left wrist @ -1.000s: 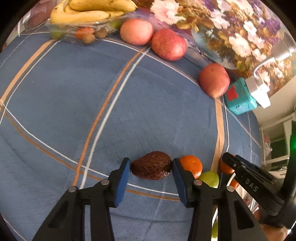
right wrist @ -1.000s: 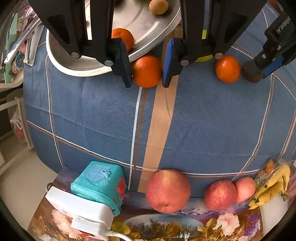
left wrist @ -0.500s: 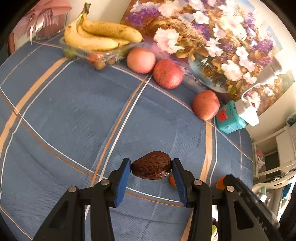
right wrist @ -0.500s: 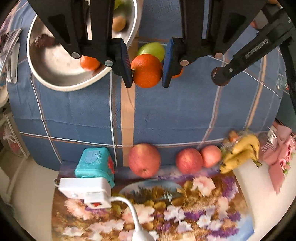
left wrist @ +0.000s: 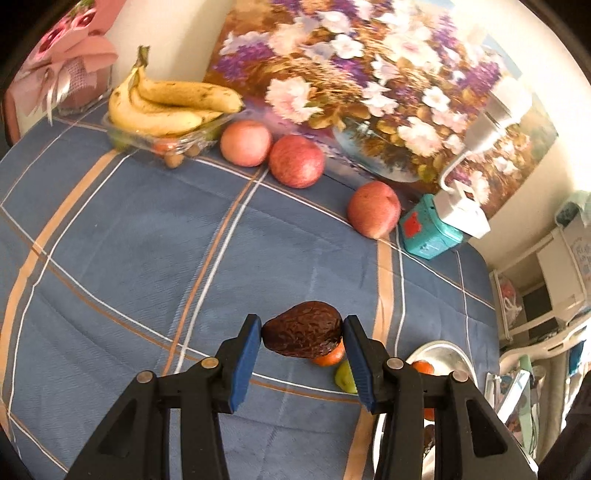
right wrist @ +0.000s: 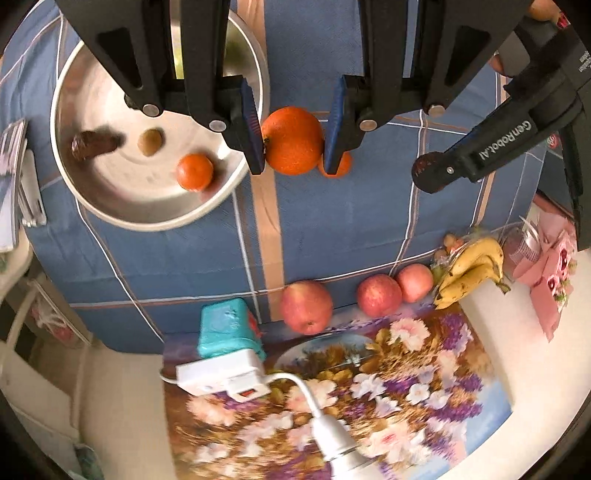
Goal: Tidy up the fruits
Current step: 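Carry the tangerine and brown fruit over the steel plate and open both tools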
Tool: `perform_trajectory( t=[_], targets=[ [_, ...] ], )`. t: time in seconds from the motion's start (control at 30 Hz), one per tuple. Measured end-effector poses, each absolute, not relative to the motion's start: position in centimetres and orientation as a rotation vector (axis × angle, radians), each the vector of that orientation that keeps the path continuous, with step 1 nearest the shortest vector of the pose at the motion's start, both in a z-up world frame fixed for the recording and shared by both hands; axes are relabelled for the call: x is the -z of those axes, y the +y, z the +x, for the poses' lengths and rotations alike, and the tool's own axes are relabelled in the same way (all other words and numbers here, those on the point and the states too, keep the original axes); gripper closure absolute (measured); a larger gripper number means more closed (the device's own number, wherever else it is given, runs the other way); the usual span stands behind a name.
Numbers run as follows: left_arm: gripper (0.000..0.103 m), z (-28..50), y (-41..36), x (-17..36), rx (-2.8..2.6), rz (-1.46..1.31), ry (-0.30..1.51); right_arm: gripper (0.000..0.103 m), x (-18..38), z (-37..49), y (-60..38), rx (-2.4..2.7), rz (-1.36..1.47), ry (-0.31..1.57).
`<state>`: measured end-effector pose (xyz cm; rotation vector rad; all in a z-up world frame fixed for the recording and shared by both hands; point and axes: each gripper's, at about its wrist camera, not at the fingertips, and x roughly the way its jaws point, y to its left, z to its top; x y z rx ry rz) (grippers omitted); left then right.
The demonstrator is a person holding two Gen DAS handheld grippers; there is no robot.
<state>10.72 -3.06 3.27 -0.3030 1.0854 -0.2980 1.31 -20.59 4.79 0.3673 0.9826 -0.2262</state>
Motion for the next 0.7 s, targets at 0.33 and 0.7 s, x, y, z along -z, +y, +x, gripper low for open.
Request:
perform_trajectory(
  t=[0.33,0.7],
  targets=[
    [0.054,8.7,-9.1,-3.1,0.442,-0.195,1.108,0.069,-3.2,-1.2,-26.0,0.305,0.478,0.976],
    [0.054,5.8,-16.7,-1.2,0.641,-0.065,1.138,0.069,-1.6,-6.2,-33.8,0.550,0.564,0.986]
  ],
)
